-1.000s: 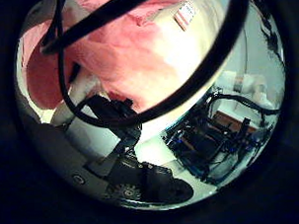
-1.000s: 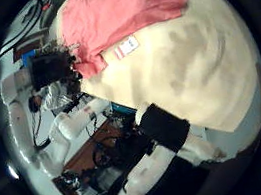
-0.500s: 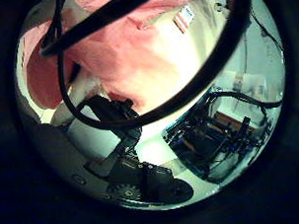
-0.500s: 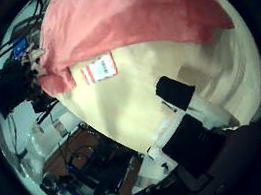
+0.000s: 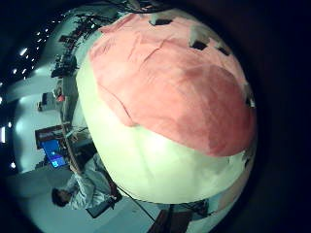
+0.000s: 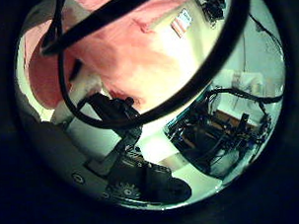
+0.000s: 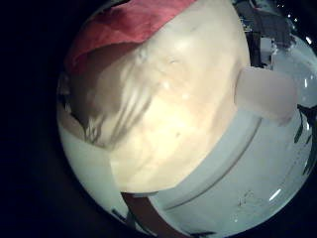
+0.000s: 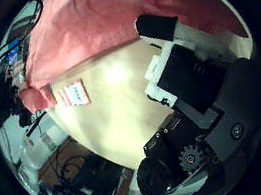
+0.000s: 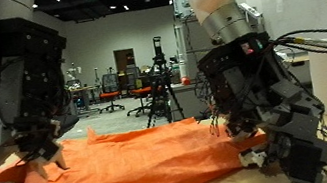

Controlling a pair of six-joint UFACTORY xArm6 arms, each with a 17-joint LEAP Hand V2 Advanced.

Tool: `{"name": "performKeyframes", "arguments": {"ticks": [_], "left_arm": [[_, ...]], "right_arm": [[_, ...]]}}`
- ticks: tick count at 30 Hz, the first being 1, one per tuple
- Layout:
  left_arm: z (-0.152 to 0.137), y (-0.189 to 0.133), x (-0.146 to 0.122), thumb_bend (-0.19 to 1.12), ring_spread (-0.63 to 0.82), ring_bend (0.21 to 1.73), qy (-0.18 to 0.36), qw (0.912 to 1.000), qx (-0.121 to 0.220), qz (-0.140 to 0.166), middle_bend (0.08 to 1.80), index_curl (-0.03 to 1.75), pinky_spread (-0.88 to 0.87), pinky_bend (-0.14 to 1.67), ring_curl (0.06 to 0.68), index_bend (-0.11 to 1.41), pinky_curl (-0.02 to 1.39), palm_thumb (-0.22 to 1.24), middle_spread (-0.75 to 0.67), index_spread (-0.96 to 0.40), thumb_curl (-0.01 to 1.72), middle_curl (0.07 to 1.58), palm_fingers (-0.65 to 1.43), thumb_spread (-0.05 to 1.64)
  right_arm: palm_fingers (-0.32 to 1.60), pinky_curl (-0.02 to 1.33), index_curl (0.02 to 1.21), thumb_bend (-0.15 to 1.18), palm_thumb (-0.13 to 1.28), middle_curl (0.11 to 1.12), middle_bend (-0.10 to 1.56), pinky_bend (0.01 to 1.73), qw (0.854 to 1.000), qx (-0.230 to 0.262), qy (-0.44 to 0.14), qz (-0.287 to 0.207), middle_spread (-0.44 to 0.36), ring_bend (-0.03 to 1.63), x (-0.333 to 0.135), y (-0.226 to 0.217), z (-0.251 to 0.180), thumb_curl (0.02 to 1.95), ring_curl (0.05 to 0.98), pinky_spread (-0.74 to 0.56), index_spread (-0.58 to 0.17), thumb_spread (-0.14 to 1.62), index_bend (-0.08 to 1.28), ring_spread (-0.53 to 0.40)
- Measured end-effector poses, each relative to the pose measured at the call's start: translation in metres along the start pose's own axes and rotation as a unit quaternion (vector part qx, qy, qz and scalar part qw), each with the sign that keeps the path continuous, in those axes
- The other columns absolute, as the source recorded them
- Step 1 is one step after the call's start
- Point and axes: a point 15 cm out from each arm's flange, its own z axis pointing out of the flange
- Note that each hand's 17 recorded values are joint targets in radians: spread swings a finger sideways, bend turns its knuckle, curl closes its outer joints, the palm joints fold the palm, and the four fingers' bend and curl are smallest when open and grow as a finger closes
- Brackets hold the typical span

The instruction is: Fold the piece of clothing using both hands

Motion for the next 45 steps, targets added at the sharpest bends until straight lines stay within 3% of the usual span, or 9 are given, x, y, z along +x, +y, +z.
{"name": "performKeyframes", "arguments": {"ticks": [2,9,18,23,25,27,33,36,45], "left_arm": [[-0.002,0.004,-0.001,-0.01,0.10,0.52,0.002,1.0000,-0.002,0.008,0.60,0.63,0.22,0.14,0.235,1.19,0.13,0.78,-0.35,-0.47,0.48,0.55,0.41,1.29],[-0.016,0.019,-0.002,-0.01,0.05,0.50,0.034,0.9991,0.009,0.022,0.64,0.63,0.22,0.15,0.225,1.21,0.13,0.76,-0.38,-0.47,0.47,0.57,0.39,1.29],[-0.038,0.032,0.005,-0.01,-0.02,0.50,0.080,0.9955,0.007,0.050,0.68,0.63,0.18,0.16,0.218,1.20,0.13,0.76,-0.41,-0.48,0.47,0.59,0.43,1.28],[-0.036,0.033,0.006,-0.01,-0.07,0.50,0.082,0.9954,0.005,0.050,0.67,0.62,0.15,0.17,0.219,1.19,0.13,0.75,-0.42,-0.49,0.47,0.59,0.43,1.28],[-0.036,0.033,0.005,-0.01,-0.08,0.50,0.081,0.9955,0.006,0.050,0.68,0.62,0.14,0.17,0.218,1.19,0.13,0.75,-0.42,-0.49,0.46,0.59,0.43,1.28],[-0.037,0.034,0.005,-0.01,-0.07,0.50,0.081,0.9955,0.005,0.049,0.67,0.62,0.15,0.17,0.216,1.19,0.14,0.75,-0.42,-0.49,0.46,0.59,0.43,1.28],[-0.035,0.035,0.005,-0.01,-0.07,0.49,0.081,0.9955,0.005,0.049,0.67,0.62,0.15,0.16,0.213,1.19,0.14,0.75,-0.42,-0.49,0.46,0.60,0.43,1.28],[-0.035,0.036,0.006,-0.01,-0.07,0.49,0.081,0.9956,0.005,0.047,0.66,0.62,0.14,0.17,0.210,1.19,0.14,0.75,-0.41,-0.49,0.46,0.60,0.44,1.28],[-0.036,0.037,0.003,-0.01,-0.08,0.50,0.080,0.9958,0.007,0.044,0.65,0.62,0.14,0.17,0.208,1.18,0.14,0.75,-0.41,-0.49,0.46,0.60,0.44,1.28]], "right_arm": [[1.47,0.46,0.54,0.00,0.89,0.57,0.74,0.75,1.000,0.000,0.000,0.001,-0.214,0.88,0.002,0.003,-0.003,0.36,0.460,-0.53,-0.406,1.02,0.56,-0.314],[1.31,0.59,0.67,0.01,0.97,0.66,0.96,1.00,1.000,-0.026,-0.006,0.017,-0.182,1.07,0.008,0.052,-0.020,0.39,0.547,-0.46,-0.361,1.15,0.79,-0.283],[1.20,0.66,0.75,0.00,1.03,0.70,1.09,1.12,0.999,-0.034,-0.007,0.034,-0.161,1.19,0.008,0.111,-0.064,0.43,0.602,-0.39,-0.326,1.22,0.91,-0.250],[0.94,0.64,0.73,-0.06,0.80,0.67,1.00,1.11,0.999,-0.035,-0.014,0.028,-0.181,1.17,-0.006,0.120,-0.053,0.36,0.585,-0.48,-0.346,1.23,0.76,-0.273],[0.47,0.63,0.71,-0.07,0.70,0.65,0.88,1.09,0.999,-0.038,-0.014,0.021,-0.206,1.13,-0.011,0.120,-0.046,0.34,0.588,-0.54,-0.363,1.18,0.60,-0.290],[0.21,0.63,0.68,-0.05,0.66,0.63,0.83,1.03,0.999,-0.032,-0.012,0.016,-0.203,1.06,-0.015,0.113,-0.043,0.33,0.579,-0.51,-0.368,1.13,0.51,-0.275],[0.00,0.49,0.53,-0.03,0.61,0.54,0.68,0.77,0.999,-0.034,-0.010,-0.010,-0.131,0.84,-0.034,0.085,-0.019,0.33,0.443,-0.27,-0.345,1.03,0.38,-0.172],[0.03,0.44,0.49,-0.03,0.59,0.50,0.62,0.71,0.999,-0.039,-0.008,-0.012,-0.096,0.78,-0.042,0.075,-0.012,0.33,0.404,-0.19,-0.314,1.01,0.35,-0.128],[0.20,0.37,0.44,-0.02,0.64,0.45,0.54,0.63,0.999,-0.039,0.006,-0.013,-0.081,0.72,-0.053,0.056,-0.007,0.35,0.362,-0.14,-0.282,0.98,0.29,-0.126]]}}
